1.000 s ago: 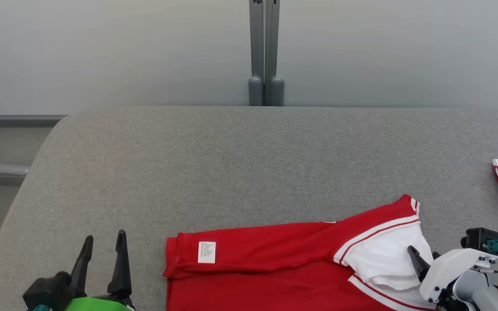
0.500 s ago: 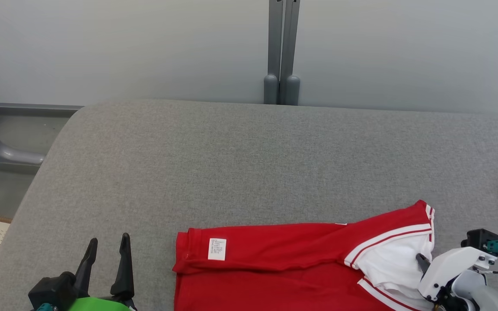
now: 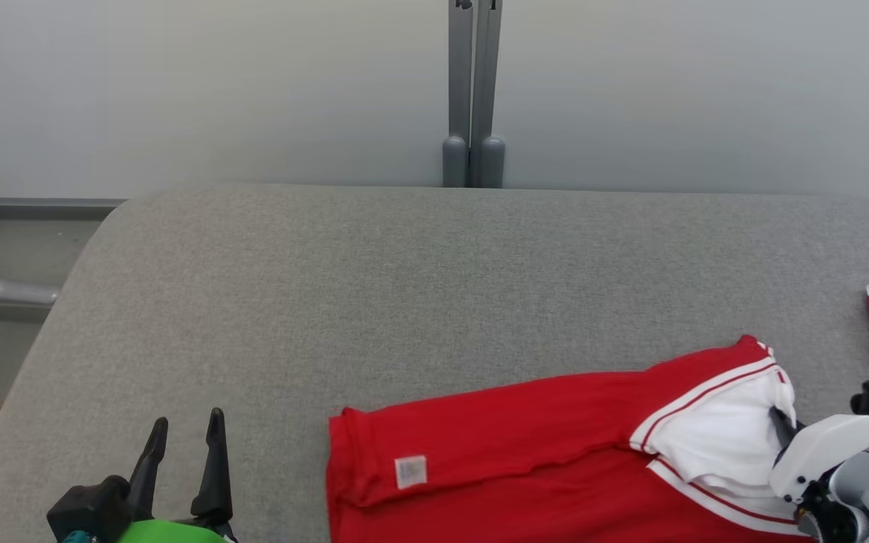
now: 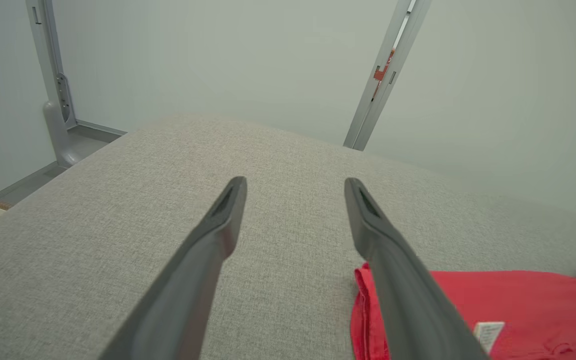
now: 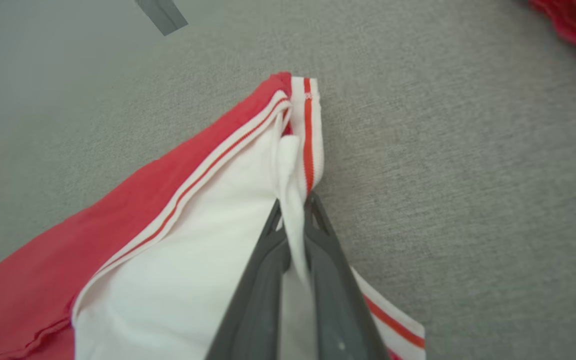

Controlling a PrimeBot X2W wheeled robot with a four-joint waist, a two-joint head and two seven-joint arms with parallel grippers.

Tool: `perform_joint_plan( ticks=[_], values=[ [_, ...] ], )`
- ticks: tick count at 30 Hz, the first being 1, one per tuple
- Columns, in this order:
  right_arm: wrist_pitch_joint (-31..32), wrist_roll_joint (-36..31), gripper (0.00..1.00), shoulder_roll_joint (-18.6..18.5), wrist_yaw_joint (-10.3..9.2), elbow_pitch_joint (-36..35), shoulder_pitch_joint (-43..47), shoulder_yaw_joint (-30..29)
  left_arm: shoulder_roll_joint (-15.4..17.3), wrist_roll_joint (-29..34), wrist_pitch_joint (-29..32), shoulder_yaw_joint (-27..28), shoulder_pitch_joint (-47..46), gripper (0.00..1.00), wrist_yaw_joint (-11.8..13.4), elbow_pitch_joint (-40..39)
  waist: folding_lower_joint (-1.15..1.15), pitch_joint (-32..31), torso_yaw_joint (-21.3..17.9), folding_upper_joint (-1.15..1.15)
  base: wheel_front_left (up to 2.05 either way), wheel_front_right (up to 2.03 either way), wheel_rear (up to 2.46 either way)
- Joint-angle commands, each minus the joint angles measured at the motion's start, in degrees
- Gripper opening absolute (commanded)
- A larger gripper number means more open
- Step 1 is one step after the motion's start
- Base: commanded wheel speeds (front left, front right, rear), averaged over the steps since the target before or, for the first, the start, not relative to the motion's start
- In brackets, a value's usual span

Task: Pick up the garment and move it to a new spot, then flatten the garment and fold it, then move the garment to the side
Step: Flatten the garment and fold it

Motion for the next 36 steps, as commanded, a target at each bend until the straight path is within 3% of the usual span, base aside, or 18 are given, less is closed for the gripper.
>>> perform_joint_plan(
  ticks=[1, 7, 11, 20, 27, 36],
  values=[
    [-0.71, 0.72, 0.00, -1.41, -0.03, 0.34, -0.44, -0.36, -0.17, 0.44, -0.39, 0.29, 0.71, 1.00, 0.38, -0.30, 0.00, -0.66, -1.14, 0.00, 0.00, 0.00, 0.00],
    [-1.89, 0.07, 0.00, -5.35, -0.03, 0.83, -1.22, -0.14, -2.05, 2.70, -0.41, 2.16, 2.27, 1.00, 0.84, -1.17, 0.00, -0.88, -2.90, 0.00, 0.00, 0.00, 0.00],
    [-2.61, 0.50, 0.00, -5.64, -0.02, -1.17, -1.93, 0.17, -3.19, 4.19, -0.41, 3.34, 2.66, 1.00, 0.08, -1.29, 0.00, -0.98, -3.66, 0.00, 0.00, 0.00, 0.00],
    [-0.55, -3.40, 0.00, -0.86, 0.00, -13.95, -3.29, 5.84, -5.51, 5.94, -0.38, 5.47, 3.04, 1.00, -2.24, -0.29, 0.00, -1.58, -2.88, 0.00, 0.00, 0.00, 0.00],
    [4.26, -7.90, 0.00, 4.28, 0.00, -21.74, 0.78, 8.53, -5.82, 6.88, -0.38, 5.16, 1.90, 1.00, -3.29, 1.82, 0.00, -2.23, 2.67, 0.00, 0.00, 0.00, 0.00],
    [7.99, -13.81, 0.00, 11.33, 0.00, -26.76, 5.95, 7.48, -5.67, 6.68, -0.12, 3.78, 0.09, 1.00, -4.20, 3.77, 0.00, -2.33, 8.45, 0.00, 0.00, 0.00, 0.00]
  ],
)
